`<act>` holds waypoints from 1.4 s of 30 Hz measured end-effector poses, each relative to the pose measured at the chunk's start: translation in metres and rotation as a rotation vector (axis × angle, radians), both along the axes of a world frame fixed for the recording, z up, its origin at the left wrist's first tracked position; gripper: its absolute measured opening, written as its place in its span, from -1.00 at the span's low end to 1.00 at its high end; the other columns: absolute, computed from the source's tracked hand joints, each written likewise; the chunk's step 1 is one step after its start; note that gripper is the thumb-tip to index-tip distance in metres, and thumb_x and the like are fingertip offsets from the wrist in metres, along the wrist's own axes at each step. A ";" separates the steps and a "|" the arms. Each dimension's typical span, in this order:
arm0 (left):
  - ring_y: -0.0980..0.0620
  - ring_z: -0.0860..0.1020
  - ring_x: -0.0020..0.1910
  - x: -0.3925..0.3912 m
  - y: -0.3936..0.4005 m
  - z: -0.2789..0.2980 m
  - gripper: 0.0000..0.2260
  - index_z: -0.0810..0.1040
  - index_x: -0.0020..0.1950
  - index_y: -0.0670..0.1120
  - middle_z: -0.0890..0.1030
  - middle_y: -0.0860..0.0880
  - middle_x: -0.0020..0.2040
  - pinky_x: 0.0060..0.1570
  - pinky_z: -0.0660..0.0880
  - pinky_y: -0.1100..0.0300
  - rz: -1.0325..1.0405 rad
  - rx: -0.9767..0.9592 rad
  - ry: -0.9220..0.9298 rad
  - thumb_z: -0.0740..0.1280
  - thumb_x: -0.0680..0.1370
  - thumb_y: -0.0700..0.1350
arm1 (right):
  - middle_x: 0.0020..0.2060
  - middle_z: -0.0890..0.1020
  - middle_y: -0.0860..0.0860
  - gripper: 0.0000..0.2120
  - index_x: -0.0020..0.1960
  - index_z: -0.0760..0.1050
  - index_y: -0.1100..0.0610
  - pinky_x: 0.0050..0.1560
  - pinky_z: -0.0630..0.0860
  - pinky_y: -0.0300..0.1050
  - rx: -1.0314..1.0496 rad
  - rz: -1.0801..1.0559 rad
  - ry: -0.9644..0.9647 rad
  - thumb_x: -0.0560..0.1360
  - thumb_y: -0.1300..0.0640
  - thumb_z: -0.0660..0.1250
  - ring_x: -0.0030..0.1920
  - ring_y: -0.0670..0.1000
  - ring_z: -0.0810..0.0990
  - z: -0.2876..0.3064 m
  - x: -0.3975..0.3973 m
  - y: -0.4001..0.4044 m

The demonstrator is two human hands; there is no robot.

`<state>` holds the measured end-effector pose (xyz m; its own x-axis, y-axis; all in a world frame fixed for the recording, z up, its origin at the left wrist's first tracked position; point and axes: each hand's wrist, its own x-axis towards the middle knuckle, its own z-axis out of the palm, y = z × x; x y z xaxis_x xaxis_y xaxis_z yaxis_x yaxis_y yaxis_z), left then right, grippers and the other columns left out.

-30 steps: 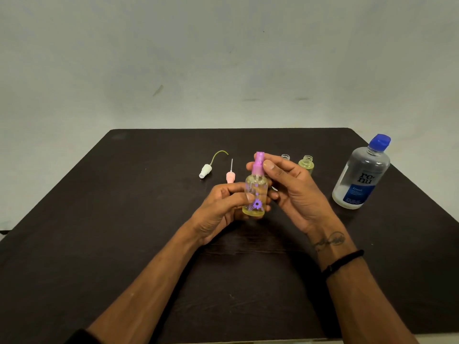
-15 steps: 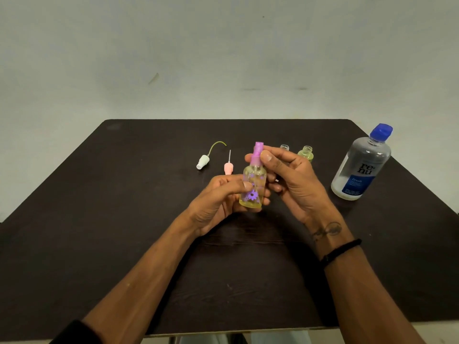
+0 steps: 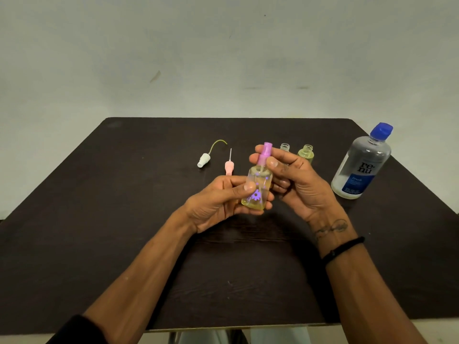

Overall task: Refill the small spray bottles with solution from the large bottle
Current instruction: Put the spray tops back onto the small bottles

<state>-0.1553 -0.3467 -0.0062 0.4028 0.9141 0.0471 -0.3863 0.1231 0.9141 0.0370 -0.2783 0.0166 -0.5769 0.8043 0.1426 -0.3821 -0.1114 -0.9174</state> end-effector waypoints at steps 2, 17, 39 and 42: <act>-0.16 0.69 0.12 0.000 0.002 -0.002 -0.60 0.57 0.33 -0.31 0.67 -0.27 0.17 0.13 0.65 0.06 0.064 0.026 0.070 0.38 0.57 -0.10 | 0.12 0.75 0.16 -0.69 0.20 0.70 0.14 -0.38 0.37 -0.32 0.033 -0.036 -0.036 0.47 0.15 0.44 -0.50 -0.18 0.39 -0.001 0.000 0.001; -0.18 0.68 0.18 -0.004 0.007 -0.013 -0.72 0.67 0.24 -0.19 0.72 -0.17 0.13 0.31 0.57 -0.12 0.460 0.264 0.388 0.51 0.55 -0.18 | 0.08 0.77 0.15 -0.69 0.33 0.61 0.21 -0.39 0.43 -0.32 0.211 -0.265 -0.137 0.59 0.24 0.42 -0.39 -0.19 0.58 -0.005 -0.022 -0.011; 0.31 0.61 -0.06 -0.049 0.030 -0.028 -0.59 0.65 0.29 -0.02 0.68 0.14 0.03 -0.10 0.47 0.57 1.046 0.251 0.854 0.60 0.46 -0.06 | 0.21 0.53 0.14 -0.65 0.37 0.54 0.13 0.22 0.54 0.07 0.795 -0.543 -1.116 0.63 0.04 0.37 0.20 0.17 0.55 -0.049 -0.109 0.021; 0.21 0.63 -0.02 -0.046 0.029 -0.031 -0.57 0.64 0.29 -0.02 0.66 0.10 0.07 0.00 0.55 0.43 1.055 0.254 0.872 0.61 0.45 -0.04 | 0.17 0.58 0.17 -0.65 0.37 0.54 0.18 0.20 0.51 0.01 0.825 -0.582 -1.081 0.62 0.10 0.37 0.19 0.17 0.56 -0.056 -0.102 0.016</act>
<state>-0.2015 -0.3174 -0.0376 -0.4791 0.8053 0.3493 0.5078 -0.0704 0.8586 -0.0655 -0.2625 -0.0394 -0.3312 0.8614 0.3851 0.7053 0.4972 -0.5054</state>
